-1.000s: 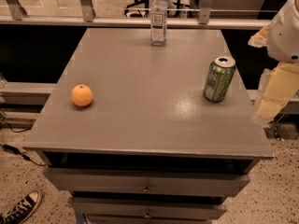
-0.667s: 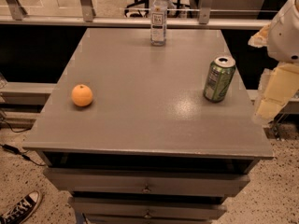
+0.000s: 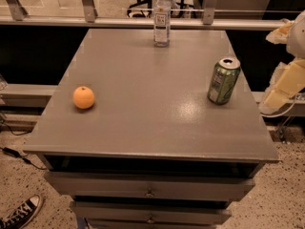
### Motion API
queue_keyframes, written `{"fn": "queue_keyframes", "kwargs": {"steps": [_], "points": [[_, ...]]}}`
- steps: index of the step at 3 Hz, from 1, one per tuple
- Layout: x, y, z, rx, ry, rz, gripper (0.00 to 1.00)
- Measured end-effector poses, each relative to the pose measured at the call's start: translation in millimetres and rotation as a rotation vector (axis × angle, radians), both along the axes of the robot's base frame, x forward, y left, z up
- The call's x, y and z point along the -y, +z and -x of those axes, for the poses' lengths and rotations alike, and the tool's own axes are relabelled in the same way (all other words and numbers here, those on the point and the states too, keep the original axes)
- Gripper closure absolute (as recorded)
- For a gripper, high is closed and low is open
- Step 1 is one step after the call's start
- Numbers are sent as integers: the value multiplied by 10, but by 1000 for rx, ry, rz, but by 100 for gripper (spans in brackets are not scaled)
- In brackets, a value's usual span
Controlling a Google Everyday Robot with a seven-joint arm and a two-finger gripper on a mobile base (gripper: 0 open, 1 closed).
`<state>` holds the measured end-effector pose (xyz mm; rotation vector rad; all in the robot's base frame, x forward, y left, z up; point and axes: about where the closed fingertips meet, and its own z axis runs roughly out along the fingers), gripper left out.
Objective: Knock green can over
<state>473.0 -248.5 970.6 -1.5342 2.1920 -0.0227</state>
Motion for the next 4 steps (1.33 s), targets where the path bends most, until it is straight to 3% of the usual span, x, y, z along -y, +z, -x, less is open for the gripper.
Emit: {"fn": "queue_keyframes", "kwargs": {"steps": [2,3,4], "points": [[79,-390,-342,21,-19,-272,0],[5,-576,-557,36,-5,-450,0],[-117,-669,-663,36,7,-552,0]]}}
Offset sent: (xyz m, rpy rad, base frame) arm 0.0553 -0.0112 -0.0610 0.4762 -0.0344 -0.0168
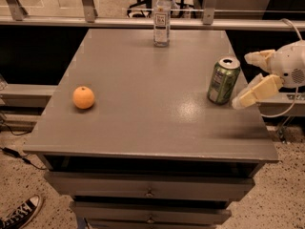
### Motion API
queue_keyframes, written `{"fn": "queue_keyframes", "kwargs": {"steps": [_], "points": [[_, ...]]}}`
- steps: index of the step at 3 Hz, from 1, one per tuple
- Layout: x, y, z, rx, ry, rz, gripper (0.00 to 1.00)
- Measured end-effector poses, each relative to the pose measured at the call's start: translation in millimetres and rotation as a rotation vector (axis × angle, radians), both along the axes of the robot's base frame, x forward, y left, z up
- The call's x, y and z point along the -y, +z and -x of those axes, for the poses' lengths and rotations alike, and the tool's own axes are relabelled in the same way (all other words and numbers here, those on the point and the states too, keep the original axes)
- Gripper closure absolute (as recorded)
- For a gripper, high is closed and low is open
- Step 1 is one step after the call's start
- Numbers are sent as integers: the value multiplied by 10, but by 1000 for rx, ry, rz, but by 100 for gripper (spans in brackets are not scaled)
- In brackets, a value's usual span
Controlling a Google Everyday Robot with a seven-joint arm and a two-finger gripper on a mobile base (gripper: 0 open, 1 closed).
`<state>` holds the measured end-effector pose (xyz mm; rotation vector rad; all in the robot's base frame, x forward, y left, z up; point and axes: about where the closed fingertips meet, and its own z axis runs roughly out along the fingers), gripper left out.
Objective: Knock green can over
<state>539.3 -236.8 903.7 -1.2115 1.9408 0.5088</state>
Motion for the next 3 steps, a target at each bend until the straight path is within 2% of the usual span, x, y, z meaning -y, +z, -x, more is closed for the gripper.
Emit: {"fn": "queue_keyframes", "kwargs": {"steps": [2,3], "points": [[-383,-79,-24,-27,21,-105,0],[-593,91,-6,-13,25,-88,0]]}}
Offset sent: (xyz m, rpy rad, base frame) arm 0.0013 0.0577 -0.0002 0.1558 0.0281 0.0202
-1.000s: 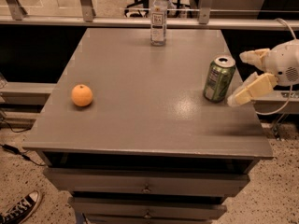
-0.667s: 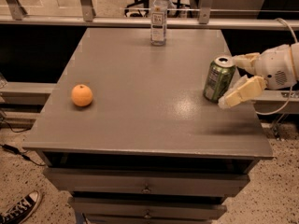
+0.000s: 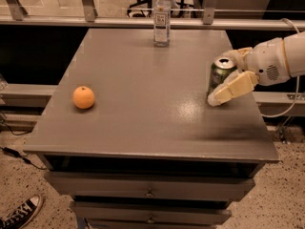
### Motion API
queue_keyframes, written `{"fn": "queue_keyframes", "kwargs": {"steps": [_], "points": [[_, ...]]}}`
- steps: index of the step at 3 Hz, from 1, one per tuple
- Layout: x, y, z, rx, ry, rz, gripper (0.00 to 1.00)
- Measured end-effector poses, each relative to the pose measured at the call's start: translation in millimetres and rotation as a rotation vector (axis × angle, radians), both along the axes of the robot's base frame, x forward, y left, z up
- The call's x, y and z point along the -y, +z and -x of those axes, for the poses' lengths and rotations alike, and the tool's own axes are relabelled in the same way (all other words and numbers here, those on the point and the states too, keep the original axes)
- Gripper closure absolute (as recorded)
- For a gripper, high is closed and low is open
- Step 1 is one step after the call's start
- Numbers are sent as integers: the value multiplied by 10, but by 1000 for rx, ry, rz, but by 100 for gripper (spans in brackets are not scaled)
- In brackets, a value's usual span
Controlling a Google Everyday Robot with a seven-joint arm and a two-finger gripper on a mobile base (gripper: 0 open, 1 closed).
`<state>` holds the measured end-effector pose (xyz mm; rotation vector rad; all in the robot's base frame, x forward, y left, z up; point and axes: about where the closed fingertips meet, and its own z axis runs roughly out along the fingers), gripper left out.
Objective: Knock green can over
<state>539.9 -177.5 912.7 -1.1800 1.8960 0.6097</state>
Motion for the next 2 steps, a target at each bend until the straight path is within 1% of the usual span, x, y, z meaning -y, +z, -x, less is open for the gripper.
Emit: {"fn": "queue_keyframes", "kwargs": {"steps": [1,2], "points": [[-214,308,47,14,16,5,0],[-388,521,125,-14,45,-17,0]]}}
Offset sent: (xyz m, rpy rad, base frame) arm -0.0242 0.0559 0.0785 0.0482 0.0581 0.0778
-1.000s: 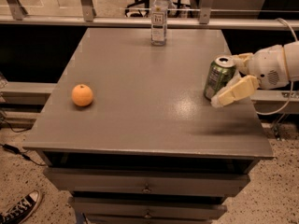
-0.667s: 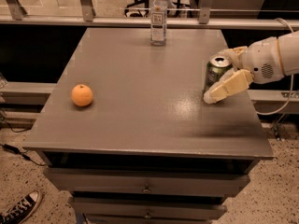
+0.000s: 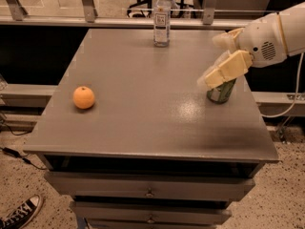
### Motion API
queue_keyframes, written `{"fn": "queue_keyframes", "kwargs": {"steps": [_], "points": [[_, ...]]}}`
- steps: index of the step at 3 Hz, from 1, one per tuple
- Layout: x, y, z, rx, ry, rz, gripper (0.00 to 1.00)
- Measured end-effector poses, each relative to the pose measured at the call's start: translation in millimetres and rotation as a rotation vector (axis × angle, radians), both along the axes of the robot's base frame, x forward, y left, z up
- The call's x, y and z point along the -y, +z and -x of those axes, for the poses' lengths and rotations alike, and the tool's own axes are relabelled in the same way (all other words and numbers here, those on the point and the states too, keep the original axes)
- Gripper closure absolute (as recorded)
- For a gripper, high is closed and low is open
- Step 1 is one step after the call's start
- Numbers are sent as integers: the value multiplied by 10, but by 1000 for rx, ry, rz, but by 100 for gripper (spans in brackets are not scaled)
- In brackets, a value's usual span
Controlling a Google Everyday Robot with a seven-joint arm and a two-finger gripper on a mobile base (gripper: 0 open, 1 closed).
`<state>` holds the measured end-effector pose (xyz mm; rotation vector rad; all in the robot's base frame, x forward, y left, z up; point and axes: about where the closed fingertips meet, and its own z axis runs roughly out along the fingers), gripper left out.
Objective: Knock green can over
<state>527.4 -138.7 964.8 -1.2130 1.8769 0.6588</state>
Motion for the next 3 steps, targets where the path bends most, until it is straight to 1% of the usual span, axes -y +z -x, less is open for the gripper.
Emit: {"fn": "queue_keyframes", "kwargs": {"steps": [1,2,3], "points": [[-34,37,24,-12,0,4,0],[184,-65,-58,11,-55,27,0],[623,-172,-259,68,-145,7,0]]}}
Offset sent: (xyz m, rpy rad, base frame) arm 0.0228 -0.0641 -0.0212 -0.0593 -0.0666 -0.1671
